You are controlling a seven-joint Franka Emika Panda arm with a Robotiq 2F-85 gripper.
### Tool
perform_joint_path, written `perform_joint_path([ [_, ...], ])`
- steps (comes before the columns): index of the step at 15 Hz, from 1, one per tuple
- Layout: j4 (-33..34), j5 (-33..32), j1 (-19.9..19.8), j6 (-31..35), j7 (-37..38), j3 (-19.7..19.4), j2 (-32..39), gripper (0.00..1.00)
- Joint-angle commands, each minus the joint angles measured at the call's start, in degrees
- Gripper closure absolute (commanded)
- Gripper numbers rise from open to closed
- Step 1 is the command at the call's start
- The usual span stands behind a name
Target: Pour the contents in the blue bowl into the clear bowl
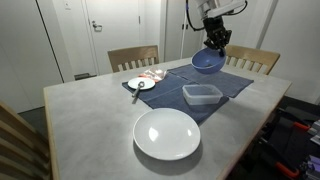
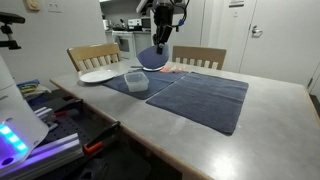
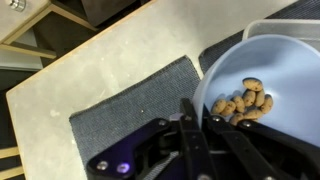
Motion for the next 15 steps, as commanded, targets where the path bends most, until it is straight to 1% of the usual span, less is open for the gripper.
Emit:
perform_joint_path([
  [1,-0.61,-3.16,1.97,-5.11,1.56,1.53,-0.95,0.98],
  [3,-0.79,-3.76,3.0,-6.77,2.93,2.39,-0.81,0.98],
  [7,0.13,-2.55,4.07,-7.37,5.59,3.56,1.59,0.98],
  [15,2.37,-2.54,5.93,-8.69,10.94,4.17,6.26,0.98],
])
